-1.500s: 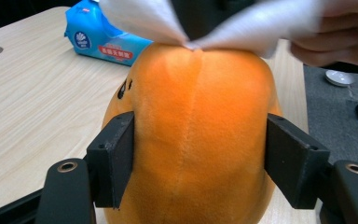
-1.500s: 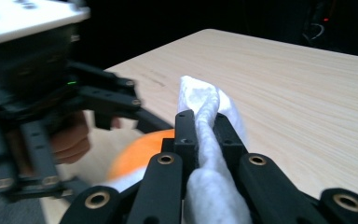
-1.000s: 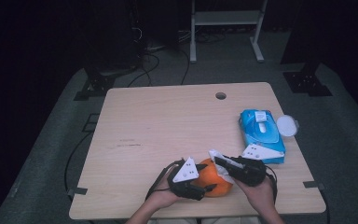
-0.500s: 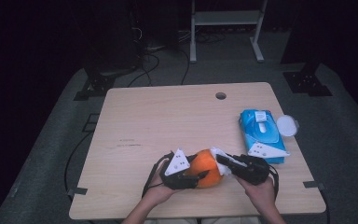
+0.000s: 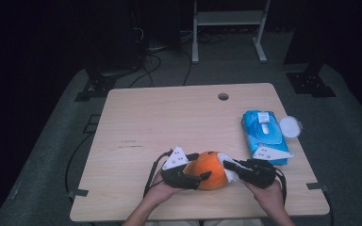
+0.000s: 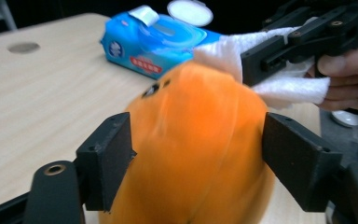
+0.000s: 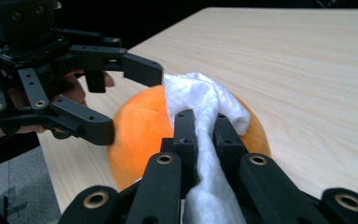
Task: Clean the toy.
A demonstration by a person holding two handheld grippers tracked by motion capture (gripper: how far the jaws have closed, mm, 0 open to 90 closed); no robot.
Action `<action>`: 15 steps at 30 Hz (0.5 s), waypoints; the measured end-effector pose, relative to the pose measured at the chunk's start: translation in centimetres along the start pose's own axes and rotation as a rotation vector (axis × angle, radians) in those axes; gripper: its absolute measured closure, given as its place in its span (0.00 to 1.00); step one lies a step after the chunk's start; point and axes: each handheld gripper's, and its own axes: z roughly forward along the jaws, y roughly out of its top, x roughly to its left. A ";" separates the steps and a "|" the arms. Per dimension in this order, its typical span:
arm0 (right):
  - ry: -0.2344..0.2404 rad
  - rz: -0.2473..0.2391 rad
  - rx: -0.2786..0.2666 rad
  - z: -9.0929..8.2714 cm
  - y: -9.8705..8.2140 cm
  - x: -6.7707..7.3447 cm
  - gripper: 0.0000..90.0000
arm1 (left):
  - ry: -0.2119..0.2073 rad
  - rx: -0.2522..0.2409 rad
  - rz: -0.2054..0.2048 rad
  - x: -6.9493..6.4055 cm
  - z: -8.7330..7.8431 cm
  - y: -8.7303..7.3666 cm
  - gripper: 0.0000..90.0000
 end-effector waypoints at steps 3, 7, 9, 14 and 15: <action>-0.021 0.008 0.010 -0.4 -0.3 -0.7 0.91 | -0.053 0.044 0.050 -1.0 0.7 -0.3 0.35; -0.070 0.033 0.037 -1.0 -0.9 -2.1 0.91 | -0.112 0.033 0.089 -1.9 0.8 0.3 0.39; -0.077 0.048 0.047 -1.4 -1.2 -2.5 0.91 | -0.046 0.002 0.053 -1.5 1.0 0.5 0.32; -0.043 0.045 0.066 -1.6 -1.7 -2.6 0.91 | -0.022 -0.006 -0.067 0.3 1.7 0.0 0.25; -0.042 0.028 0.084 -1.3 -1.7 -2.6 0.91 | -0.027 -0.006 -0.073 0.3 1.9 -0.1 0.24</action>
